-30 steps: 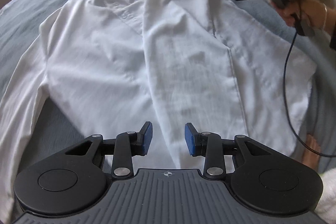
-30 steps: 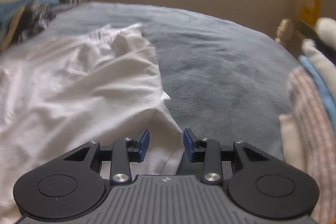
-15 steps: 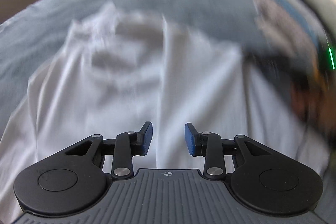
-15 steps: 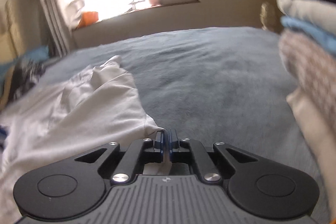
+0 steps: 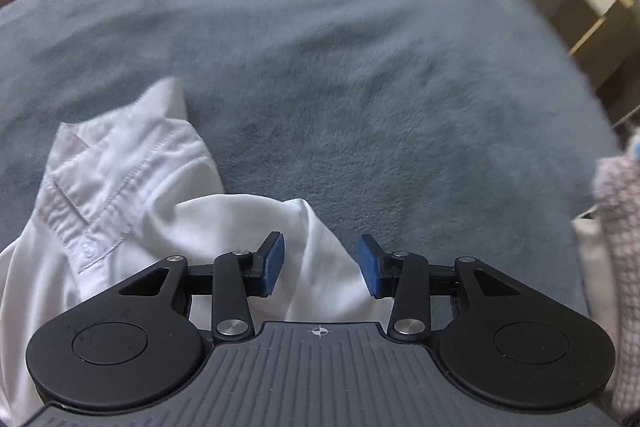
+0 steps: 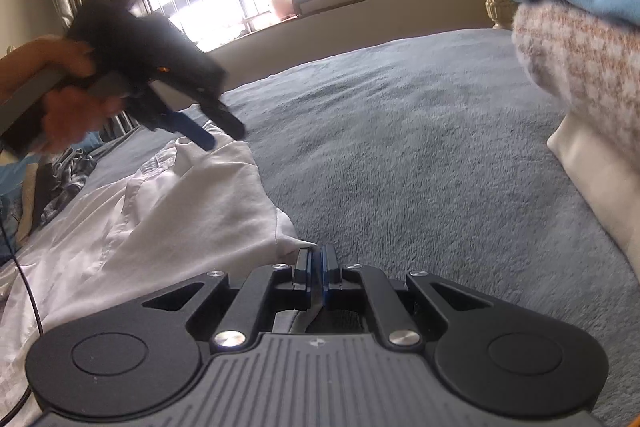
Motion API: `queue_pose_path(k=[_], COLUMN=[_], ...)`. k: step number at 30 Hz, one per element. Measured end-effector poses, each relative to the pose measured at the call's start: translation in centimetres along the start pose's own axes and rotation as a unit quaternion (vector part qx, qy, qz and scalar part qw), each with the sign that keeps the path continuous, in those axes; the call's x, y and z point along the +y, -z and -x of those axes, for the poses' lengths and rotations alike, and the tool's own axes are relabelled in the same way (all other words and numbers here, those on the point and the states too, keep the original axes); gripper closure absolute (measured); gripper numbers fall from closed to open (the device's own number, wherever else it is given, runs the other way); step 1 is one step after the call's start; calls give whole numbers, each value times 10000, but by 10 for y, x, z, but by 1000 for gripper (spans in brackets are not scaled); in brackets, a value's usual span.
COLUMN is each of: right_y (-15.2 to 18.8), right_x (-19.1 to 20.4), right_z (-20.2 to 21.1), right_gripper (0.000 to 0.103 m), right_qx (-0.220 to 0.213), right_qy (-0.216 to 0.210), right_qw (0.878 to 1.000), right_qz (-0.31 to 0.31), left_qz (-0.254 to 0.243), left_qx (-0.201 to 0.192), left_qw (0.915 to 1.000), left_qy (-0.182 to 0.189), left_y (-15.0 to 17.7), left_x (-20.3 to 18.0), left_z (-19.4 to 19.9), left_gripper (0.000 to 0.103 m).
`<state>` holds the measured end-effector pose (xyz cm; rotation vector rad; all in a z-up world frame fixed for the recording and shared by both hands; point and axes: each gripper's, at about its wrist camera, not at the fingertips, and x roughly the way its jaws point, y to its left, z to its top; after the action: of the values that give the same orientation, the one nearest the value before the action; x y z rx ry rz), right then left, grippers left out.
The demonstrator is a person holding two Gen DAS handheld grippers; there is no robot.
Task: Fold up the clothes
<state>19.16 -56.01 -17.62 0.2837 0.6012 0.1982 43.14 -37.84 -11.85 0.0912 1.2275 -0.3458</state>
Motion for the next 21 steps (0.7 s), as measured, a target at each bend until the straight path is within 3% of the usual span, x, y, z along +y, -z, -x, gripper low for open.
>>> queue_pose_path(k=[6, 13, 17, 21], right_y=[2, 4, 4, 5], right_x=[-3, -4, -5, -5], right_z=[-1, 0, 1, 2], right_gripper=[99, 99, 99, 99], right_qx=[-11, -52, -74, -97], right_qy=[-89, -125, -124, -95], right_qw=[9999, 9998, 9998, 9998], right_qz=[-91, -129, -133, -134], left_qz=[-154, -143, 21, 251], left_qx=[421, 277, -354, -1216], left_qw=[9979, 9974, 9992, 9906], left_qy=[-468, -656, -174, 579], left_y=[-11, -4, 5, 21], left_x=[-18, -17, -8, 8], left_z=[-26, -32, -15, -1], left_gripper=[64, 99, 103, 103])
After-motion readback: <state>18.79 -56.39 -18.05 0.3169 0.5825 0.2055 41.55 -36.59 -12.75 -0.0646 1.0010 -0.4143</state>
